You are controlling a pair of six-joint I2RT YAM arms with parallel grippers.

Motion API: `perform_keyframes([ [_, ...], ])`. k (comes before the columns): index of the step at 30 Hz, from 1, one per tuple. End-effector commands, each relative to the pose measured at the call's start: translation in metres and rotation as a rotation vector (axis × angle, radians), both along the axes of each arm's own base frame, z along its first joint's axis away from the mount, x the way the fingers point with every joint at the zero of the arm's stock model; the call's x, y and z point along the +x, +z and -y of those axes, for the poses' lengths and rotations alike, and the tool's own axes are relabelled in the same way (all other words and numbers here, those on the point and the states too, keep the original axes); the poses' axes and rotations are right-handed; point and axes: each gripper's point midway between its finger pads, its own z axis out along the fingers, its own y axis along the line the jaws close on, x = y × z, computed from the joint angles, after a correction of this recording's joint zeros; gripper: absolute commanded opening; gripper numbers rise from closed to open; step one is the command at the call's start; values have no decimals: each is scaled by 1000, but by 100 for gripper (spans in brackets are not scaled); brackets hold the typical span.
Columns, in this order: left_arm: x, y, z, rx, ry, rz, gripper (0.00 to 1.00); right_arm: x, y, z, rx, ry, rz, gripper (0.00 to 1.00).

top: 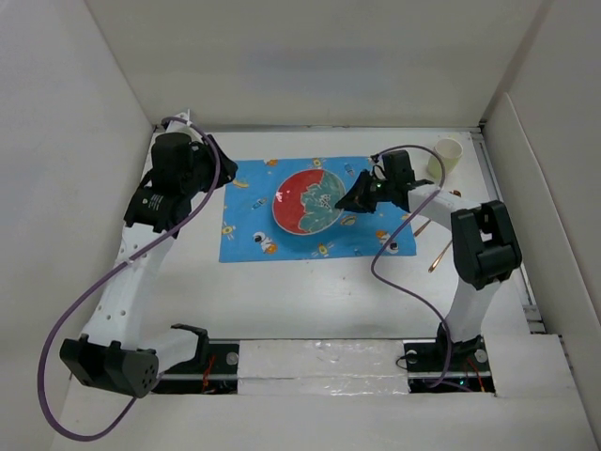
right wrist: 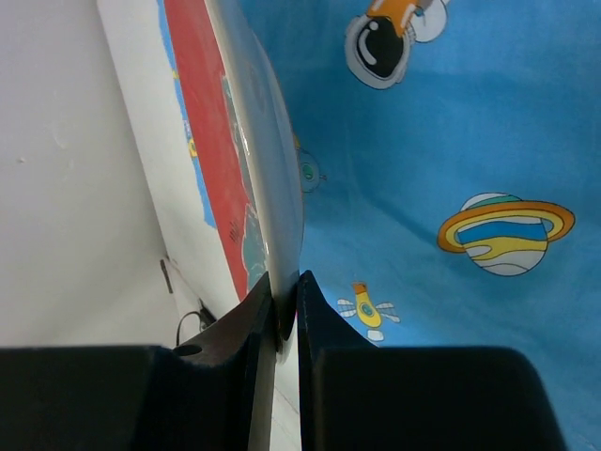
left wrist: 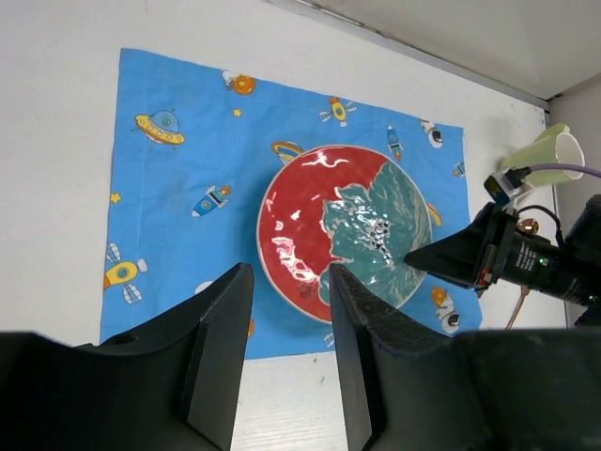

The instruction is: Set the dinner table for one person

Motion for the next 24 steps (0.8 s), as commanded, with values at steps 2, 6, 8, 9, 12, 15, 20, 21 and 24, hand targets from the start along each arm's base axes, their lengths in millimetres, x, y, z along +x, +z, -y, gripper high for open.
perform_keyframes([
  [2, 3, 6, 2, 6, -10, 55, 36, 17, 38, -15, 125, 83, 136, 0],
  [6, 5, -3, 2, 7, -11, 45, 36, 18, 3, -8, 46, 53, 54, 4],
  [8, 5, -8, 3, 8, -14, 36, 36, 20, -9, -2, -4, 37, 48, 15],
  [9, 5, -8, 3, 8, -17, 36, 35, 18, -15, 1, -35, 37, 34, 26],
  [12, 4, -12, 5, 5, -26, 33, 35, 18, -28, 16, -116, 6, 7, 45],
  [15, 4, -19, 5, 11, -29, 22, 35, 22, -27, 32, -241, -11, 29, 59],
  [20, 3, -29, 2, 42, -34, 13, 22, 36, 5, 73, -395, -78, 118, 63],
  [21, 3, -31, 1, 51, -35, 11, 15, 40, 13, 83, -408, -102, 132, 55],
  [24, 1, -37, 7, 70, -89, 10, 0, 62, 47, 135, -488, -243, 205, 0],
])
